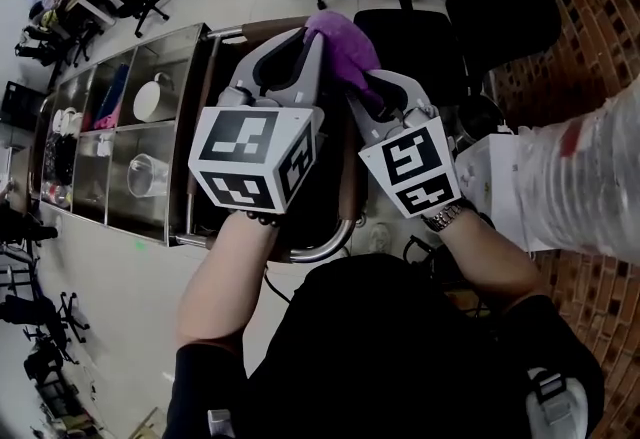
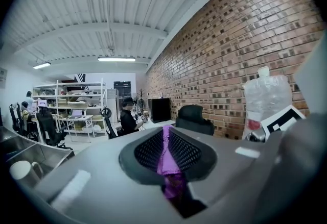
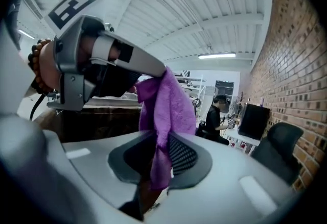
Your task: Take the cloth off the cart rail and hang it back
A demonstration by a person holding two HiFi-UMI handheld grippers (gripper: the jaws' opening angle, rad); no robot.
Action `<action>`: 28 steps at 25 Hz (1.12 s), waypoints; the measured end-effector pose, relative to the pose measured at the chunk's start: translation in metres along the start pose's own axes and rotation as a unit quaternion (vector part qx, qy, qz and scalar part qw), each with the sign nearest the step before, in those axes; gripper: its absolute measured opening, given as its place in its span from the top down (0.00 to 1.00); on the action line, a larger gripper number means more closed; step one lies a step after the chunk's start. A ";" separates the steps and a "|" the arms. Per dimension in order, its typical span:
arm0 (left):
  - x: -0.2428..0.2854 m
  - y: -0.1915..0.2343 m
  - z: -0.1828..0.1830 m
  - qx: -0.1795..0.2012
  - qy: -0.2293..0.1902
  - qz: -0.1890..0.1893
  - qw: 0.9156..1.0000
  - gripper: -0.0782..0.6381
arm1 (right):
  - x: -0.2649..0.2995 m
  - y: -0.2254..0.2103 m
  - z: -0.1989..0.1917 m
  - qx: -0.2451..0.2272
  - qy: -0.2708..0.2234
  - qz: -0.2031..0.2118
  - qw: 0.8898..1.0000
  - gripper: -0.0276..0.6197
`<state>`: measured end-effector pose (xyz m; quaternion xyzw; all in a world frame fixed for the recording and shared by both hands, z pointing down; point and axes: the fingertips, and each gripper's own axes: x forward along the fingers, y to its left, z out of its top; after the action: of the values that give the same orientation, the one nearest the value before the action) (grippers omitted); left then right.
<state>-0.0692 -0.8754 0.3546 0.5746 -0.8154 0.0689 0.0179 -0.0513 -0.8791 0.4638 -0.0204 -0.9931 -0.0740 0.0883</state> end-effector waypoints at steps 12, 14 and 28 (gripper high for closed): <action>-0.007 0.019 -0.008 -0.025 -0.001 0.018 1.000 0.75 | -0.023 -0.030 0.054 -0.003 -0.042 -0.029 0.999 0.91; -0.009 0.021 -0.009 -0.030 -0.002 0.018 0.999 0.69 | -0.022 -0.029 0.062 -0.011 -0.042 -0.024 0.999 0.91; -0.034 0.040 -0.014 -0.058 -0.021 0.035 0.997 0.70 | 0.002 -0.025 0.064 -0.042 0.000 -0.002 0.999 0.91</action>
<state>-0.0957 -0.8283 0.3611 0.5448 -0.8379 0.0096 0.0314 -0.0660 -0.8945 0.3987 -0.0222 -0.9891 -0.1162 0.0876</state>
